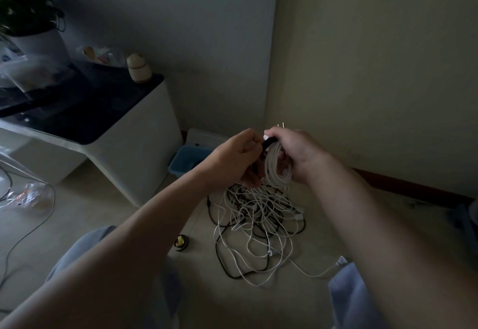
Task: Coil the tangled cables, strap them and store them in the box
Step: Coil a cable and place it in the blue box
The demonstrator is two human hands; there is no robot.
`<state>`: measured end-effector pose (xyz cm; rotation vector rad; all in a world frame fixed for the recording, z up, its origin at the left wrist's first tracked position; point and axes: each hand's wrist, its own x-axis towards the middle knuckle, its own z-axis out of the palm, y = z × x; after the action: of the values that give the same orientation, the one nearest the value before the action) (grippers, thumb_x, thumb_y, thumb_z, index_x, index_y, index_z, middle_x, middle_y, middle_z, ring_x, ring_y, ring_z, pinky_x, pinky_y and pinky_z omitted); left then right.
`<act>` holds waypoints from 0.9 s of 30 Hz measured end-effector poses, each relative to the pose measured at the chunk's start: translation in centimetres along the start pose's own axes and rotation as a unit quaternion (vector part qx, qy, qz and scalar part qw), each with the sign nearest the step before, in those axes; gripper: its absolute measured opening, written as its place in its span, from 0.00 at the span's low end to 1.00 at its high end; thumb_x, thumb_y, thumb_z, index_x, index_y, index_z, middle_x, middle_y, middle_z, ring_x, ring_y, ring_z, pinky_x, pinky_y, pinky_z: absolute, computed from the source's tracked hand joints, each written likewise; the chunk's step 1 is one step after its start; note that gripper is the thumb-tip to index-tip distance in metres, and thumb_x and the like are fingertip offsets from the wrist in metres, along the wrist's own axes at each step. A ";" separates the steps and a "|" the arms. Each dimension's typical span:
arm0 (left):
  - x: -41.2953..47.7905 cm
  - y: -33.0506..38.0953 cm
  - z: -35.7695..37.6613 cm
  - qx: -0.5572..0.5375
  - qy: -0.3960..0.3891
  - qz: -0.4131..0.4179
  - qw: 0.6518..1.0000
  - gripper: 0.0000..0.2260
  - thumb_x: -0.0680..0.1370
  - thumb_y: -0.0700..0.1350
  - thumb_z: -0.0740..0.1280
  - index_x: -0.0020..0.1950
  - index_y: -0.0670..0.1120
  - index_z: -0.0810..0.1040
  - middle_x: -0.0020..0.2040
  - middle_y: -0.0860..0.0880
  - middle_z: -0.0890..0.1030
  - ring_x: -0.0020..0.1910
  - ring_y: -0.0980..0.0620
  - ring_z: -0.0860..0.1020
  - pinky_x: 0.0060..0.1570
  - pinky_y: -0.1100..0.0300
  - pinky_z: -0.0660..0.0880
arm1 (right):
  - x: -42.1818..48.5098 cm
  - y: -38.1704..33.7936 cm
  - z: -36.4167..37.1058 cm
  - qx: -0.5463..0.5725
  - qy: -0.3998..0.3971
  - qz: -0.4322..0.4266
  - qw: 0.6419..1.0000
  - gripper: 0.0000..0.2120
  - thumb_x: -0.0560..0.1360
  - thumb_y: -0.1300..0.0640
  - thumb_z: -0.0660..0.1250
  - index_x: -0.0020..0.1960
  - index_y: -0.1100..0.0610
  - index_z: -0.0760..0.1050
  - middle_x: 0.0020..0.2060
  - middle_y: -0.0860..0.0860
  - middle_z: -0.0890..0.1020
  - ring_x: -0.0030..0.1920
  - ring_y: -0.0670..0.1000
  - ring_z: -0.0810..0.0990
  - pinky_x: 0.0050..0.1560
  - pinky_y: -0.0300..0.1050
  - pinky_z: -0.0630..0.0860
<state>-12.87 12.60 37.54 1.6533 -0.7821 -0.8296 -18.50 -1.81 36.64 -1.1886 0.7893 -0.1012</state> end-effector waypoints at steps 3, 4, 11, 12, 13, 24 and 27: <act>0.1 -0.1 0.2 -0.011 -0.005 0.006 1.000 0.06 0.86 0.38 0.55 0.51 0.44 0.70 0.36 0.44 0.77 0.25 0.49 0.79 0.24 0.59 0.76 | -0.1 0.1 0.0 -0.002 -0.007 -0.002 1.000 0.13 0.79 0.56 0.65 0.37 0.55 0.69 0.21 0.48 0.67 0.20 0.45 0.62 0.30 0.39 0.58; 0.2 -0.1 0.2 -0.012 -0.004 0.011 1.000 0.07 0.86 0.38 0.55 0.50 0.45 0.70 0.35 0.46 0.77 0.25 0.51 0.78 0.25 0.59 0.75 | 0.0 0.1 0.1 0.001 -0.007 -0.003 1.000 0.14 0.79 0.56 0.65 0.36 0.55 0.68 0.20 0.47 0.67 0.19 0.44 0.61 0.28 0.38 0.58; 0.4 -0.5 0.0 -0.066 -0.004 -0.004 0.998 0.09 0.86 0.38 0.56 0.50 0.45 0.73 0.36 0.50 0.80 0.34 0.54 0.82 0.36 0.58 0.81 | 0.0 0.3 0.3 0.058 -0.037 0.054 0.996 0.17 0.79 0.52 0.63 0.33 0.56 0.68 0.22 0.50 0.66 0.21 0.48 0.64 0.31 0.41 0.66; 0.4 -0.6 -0.1 -0.064 -0.004 -0.004 0.998 0.08 0.86 0.38 0.56 0.50 0.45 0.73 0.35 0.50 0.81 0.34 0.54 0.82 0.36 0.59 0.80 | 0.0 0.3 0.3 0.054 -0.037 0.055 0.996 0.17 0.79 0.51 0.64 0.34 0.55 0.68 0.22 0.50 0.66 0.22 0.48 0.65 0.33 0.42 0.67; 0.5 -0.6 -0.1 -0.060 -0.005 -0.003 0.998 0.08 0.86 0.38 0.56 0.50 0.45 0.73 0.34 0.51 0.82 0.34 0.54 0.82 0.35 0.60 0.80 | 0.0 0.3 0.2 0.053 -0.035 0.055 0.996 0.16 0.79 0.51 0.64 0.35 0.55 0.68 0.24 0.50 0.67 0.23 0.49 0.65 0.34 0.43 0.68; 0.5 -0.3 0.6 -0.160 -0.025 -0.005 0.987 0.10 0.84 0.36 0.57 0.45 0.42 0.73 0.34 0.51 0.79 0.34 0.54 0.80 0.36 0.61 0.79 | -0.3 0.7 0.8 0.063 -0.047 0.051 0.996 0.09 0.81 0.53 0.61 0.49 0.58 0.73 0.43 0.60 0.75 0.43 0.60 0.77 0.56 0.60 0.76; 0.5 -0.4 0.6 -0.182 -0.027 -0.018 0.983 0.11 0.84 0.37 0.58 0.44 0.41 0.76 0.34 0.50 0.81 0.34 0.54 0.82 0.36 0.62 0.78 | -0.3 0.8 0.7 0.074 -0.042 0.049 0.995 0.12 0.82 0.53 0.61 0.42 0.57 0.70 0.36 0.57 0.72 0.36 0.56 0.73 0.44 0.52 0.74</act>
<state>-13.09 11.92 36.94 1.3268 -0.5979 -0.9829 -18.53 -0.81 36.20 -1.0062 0.7530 -0.0279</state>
